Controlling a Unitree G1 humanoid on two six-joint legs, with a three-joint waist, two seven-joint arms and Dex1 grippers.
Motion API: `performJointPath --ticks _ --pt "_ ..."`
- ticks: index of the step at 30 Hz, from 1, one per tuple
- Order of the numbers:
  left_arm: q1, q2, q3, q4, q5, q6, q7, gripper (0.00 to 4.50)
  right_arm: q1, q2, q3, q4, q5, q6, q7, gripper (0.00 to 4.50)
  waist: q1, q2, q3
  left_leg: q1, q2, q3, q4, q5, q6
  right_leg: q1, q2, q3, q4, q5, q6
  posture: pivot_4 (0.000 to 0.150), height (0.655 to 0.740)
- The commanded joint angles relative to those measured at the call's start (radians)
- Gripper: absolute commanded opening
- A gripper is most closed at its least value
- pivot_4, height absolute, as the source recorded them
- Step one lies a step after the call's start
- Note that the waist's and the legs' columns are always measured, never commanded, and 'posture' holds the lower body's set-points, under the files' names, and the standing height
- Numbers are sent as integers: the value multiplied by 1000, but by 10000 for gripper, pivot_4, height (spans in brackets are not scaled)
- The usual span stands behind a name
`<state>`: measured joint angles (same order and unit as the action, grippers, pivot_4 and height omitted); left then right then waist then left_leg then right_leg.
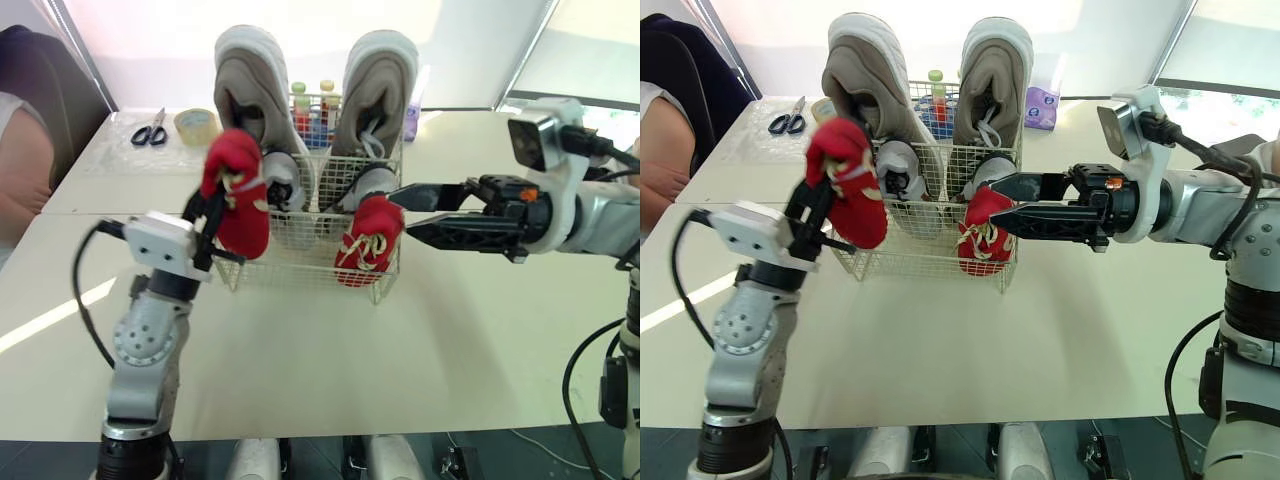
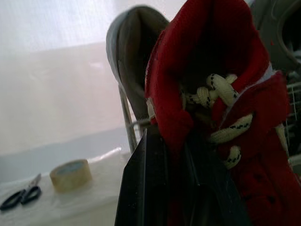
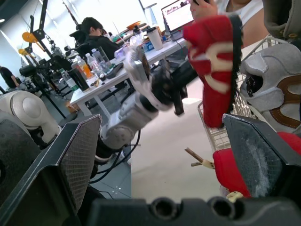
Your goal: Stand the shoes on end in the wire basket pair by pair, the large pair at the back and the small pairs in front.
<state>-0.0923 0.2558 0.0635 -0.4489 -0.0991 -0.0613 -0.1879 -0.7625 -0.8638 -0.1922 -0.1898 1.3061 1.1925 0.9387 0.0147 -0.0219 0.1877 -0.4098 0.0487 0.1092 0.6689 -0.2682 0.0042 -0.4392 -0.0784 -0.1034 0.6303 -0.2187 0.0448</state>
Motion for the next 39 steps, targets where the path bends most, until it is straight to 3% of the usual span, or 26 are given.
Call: performJointPath --ticks 1,10,13,16,25,29,33,34,36,39 --pt "29 -13 -32 58 64 -93 3 766 -20 2 -15 -5 -3 -14 17 45000 1 0 0 0 0 0 0 0 0 0 0 0 0 0 0 1500 7400" --pt "90 -24 -1 21 -1 -44 -14 766 4 -3 -27 -8 -17 -16 30 45000 0 0 0 0 1 0 0 0 0 0 -2 0 0 0 0 1500 7400" --pt "118 -17 9 -66 -94 53 -34 12236 18 3 -25 -13 -28 -25 33 45000 -1 0 0 0 1 0 0 0 0 0 -2 0 0 0 0 1500 7400" --pt "146 14 24 -165 -144 152 -48 26863 27 5 -23 -10 -39 -34 40 45000 0 0 0 0 1 0 0 0 0 0 -2 -1 0 0 0 1500 7400" --pt "278 138 195 -424 -463 462 -67 26863 71 11 -18 -13 -86 -66 72 45000 -2 1 0 0 1 -1 0 0 0 0 -1 -1 0 0 0 1500 7400" --pt "315 189 340 -471 -739 573 6 26863 90 -1 -35 0 -105 -78 82 45000 -2 1 0 0 1 -1 0 0 0 0 -1 -1 0 0 0 1500 7400" --pt "412 362 554 -411 -1241 655 65 26863 125 -38 -60 17 -138 -89 99 45000 -2 1 0 0 1 -3 0 0 0 0 -1 0 0 -1 0 1500 7400" --pt "443 395 612 -386 -1290 663 44 26863 141 -52 -64 12 -145 -90 104 45000 -3 1 0 0 1 -3 0 0 0 0 -1 0 0 -1 0 1500 7400" --pt "525 468 699 -337 -1277 702 -36 26863 181 -76 -79 5 -162 -95 111 45000 -3 2 1 0 0 -2 0 0 0 0 -2 0 -1 -1 0 1500 7400" --pt "621 554 753 -258 -1156 741 -156 26863 267 -116 -119 7 -186 -108 130 45000 -2 2 1 0 0 -2 -1 0 -1 0 0 -1 -2 -3 -3 1500 7400"
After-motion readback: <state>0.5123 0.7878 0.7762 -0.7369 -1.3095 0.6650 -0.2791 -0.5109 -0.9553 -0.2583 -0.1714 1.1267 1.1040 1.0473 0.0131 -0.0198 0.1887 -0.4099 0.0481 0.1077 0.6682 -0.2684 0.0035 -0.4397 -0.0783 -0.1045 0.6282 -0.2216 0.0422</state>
